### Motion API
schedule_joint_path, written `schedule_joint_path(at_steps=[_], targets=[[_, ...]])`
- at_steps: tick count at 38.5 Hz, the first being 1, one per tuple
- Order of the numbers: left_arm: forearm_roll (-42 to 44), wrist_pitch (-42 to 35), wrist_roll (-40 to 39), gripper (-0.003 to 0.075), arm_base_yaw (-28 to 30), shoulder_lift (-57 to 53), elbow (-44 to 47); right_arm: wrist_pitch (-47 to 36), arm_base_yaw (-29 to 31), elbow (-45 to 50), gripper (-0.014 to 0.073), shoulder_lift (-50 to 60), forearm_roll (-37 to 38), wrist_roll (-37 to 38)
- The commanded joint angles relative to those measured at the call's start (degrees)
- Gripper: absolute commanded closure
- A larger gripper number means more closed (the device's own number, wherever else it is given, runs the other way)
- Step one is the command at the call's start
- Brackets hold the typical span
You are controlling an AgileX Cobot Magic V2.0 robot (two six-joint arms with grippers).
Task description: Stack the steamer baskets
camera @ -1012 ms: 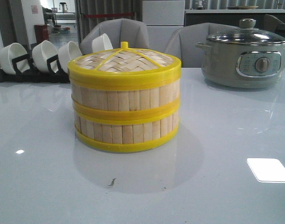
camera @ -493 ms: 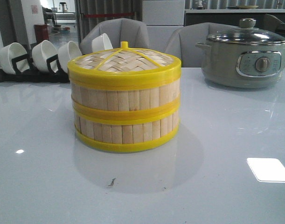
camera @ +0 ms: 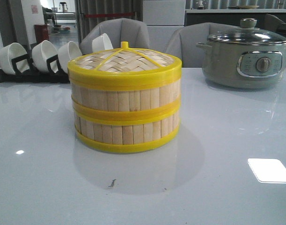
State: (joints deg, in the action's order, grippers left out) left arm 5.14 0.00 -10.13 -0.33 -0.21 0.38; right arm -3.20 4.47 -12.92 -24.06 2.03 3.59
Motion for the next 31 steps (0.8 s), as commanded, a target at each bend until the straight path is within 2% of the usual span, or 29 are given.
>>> schedule_joint_path(at_steps=[1,18,24,31], targets=[[-0.1,-4.3,0.0,0.0625,0.1,-0.9,0.0,-5.3,0.4,-1.8,0.0539,-0.3,0.3,-0.4],[-0.1,-4.3,0.0,0.0625,0.1,-0.9,0.0,-5.2,0.4,-1.8,0.0539,-0.1,0.3,-0.4],[-0.1,-4.3,0.0,0.0625,0.1,-0.9,0.0,-4.1,0.4,-1.4,0.0539,4.4,-0.3,0.6],[-0.1,-4.3,0.0,0.0625,0.1,-0.9,0.0,-4.6,0.5,6.1,0.0539,11.2,-0.5,0.5]])
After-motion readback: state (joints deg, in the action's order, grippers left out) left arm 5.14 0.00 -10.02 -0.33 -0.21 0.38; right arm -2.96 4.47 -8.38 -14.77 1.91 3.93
